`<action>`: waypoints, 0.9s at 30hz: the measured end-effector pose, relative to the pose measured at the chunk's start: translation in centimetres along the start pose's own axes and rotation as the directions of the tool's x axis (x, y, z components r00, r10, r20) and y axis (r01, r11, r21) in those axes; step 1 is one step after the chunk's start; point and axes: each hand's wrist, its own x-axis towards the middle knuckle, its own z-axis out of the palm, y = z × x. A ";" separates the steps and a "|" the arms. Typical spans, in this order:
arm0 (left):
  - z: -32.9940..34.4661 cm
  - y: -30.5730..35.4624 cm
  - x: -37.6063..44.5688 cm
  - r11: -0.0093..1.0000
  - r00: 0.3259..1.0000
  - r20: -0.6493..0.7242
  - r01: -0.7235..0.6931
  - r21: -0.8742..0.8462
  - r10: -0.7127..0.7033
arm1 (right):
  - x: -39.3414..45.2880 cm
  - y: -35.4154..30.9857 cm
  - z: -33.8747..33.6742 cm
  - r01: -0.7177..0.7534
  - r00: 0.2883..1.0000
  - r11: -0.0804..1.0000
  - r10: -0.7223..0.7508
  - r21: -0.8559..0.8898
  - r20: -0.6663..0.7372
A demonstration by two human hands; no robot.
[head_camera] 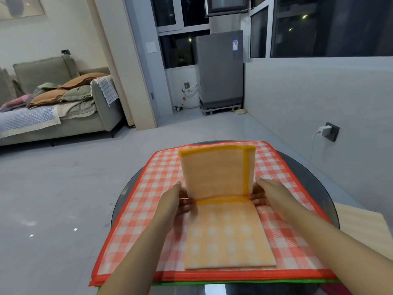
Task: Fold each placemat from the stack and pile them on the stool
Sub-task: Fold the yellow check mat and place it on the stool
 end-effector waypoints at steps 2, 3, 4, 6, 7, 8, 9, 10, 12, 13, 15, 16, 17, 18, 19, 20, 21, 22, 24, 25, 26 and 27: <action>-0.2 0.0 -0.5 0.999 1.000 -0.012 0.002 0.054 -0.001 | -0.1 0.2 -0.1 0.008 1.000 1.000 -0.008 -0.023 -0.008; -0.3 0.0 -0.6 0.996 1.000 -0.010 -0.009 0.085 0.010 | -0.2 0.3 -0.1 0.015 1.000 1.000 -0.015 -0.026 -0.007; -0.5 -0.1 -0.7 0.991 0.999 -0.001 -0.034 0.126 0.035 | -0.3 0.4 -0.2 0.027 1.000 0.999 -0.027 -0.029 0.001; -0.7 -0.3 -0.9 0.973 0.997 0.010 -0.083 0.217 0.083 | -0.6 0.4 -0.2 0.060 0.998 0.996 -0.059 -0.066 0.011; -0.7 -0.3 -1.0 0.963 0.996 0.006 -0.092 0.254 0.094 | -0.7 0.4 -0.1 0.076 0.997 0.992 -0.075 -0.098 0.010; -0.8 -0.3 -1.0 0.954 0.994 0.008 -0.103 0.283 0.105 | -0.7 0.4 -0.1 0.089 0.996 0.987 -0.089 -0.131 0.011; -0.8 -0.4 -1.1 0.944 0.992 0.018 -0.121 0.307 0.121 | -0.8 0.3 0.0 0.109 0.994 0.980 -0.108 -0.165 0.016; -0.7 -0.4 -1.2 0.932 0.990 0.030 -0.141 0.332 0.139 | -0.8 0.3 0.0 0.133 0.991 0.971 -0.131 -0.201 0.021; -0.6 -0.5 -1.5 0.902 0.981 0.059 -0.192 0.386 0.183 | -0.9 0.3 0.1 0.188 0.982 0.938 -0.186 -0.293 0.035; -0.4 -0.5 -1.5 0.879 0.975 0.072 -0.222 0.423 0.211 | -0.9 0.4 0.2 0.217 0.975 0.911 -0.217 -0.350 0.041; -0.3 -0.7 -1.4 0.811 0.956 0.098 -0.286 0.511 0.275 | -0.9 0.7 0.5 0.264 0.961 0.855 -0.270 -0.446 0.051; -0.2 -0.8 -1.3 0.767 0.946 0.112 -0.313 0.560 0.304 | -1.0 0.9 0.6 0.280 0.956 0.834 -0.288 -0.476 0.058; 0.0 -1.0 -1.3 0.715 0.934 0.126 -0.338 0.612 0.334 | -1.1 0.9 0.8 0.296 0.950 0.809 -0.303 -0.508 0.072; 0.1 -1.2 -1.2 0.645 0.921 0.138 -0.356 0.676 0.364 | -1.3 1.0 1.0 0.320 0.940 0.756 -0.328 -0.570 0.093; 0.2 -1.5 -1.2 0.545 0.903 0.154 -0.370 0.752 0.402 | -1.4 1.0 1.1 0.351 0.921 0.653 -0.371 -0.671 0.121; 0.5 -1.8 -1.3 0.417 0.878 0.186 -0.385 0.823 0.442 | -1.5 1.0 1.2 0.377 0.894 0.511 -0.418 -0.773 0.160; 0.9 -1.9 -1.5 0.284 0.848 0.241 -0.405 0.869 0.472 | -1.7 1.0 1.4 0.401 0.864 0.370 -0.457 -0.838 0.211; 1.4 -2.0 -1.9 0.174 0.819 0.308 -0.434 0.884 0.484 | -1.8 1.0 1.6 0.425 0.842 0.282 -0.473 -0.860 0.260; 2.5 -2.3 -2.7 0.079 0.797 0.428 -0.504 0.860 0.427 | -2.1 1.0 2.4 0.467 0.839 0.233 -0.421 -0.853 0.345; 3.0 -2.5 -3.0 0.067 0.800 0.471 -0.529 0.846 0.373 | -2.3 1.2 2.7 0.484 0.842 0.224 -0.383 -0.846 0.381; 3.3 -2.8 -3.1 0.054 0.803 0.505 -0.546 0.836 0.316 | -2.5 1.4 3.0 0.496 0.845 0.215 -0.343 -0.841 0.410; 3.5 -3.2 -3.1 0.038 0.808 0.526 -0.554 0.832 0.266 | -2.8 1.7 3.3 0.500 0.850 0.215 -0.305 -0.839 0.429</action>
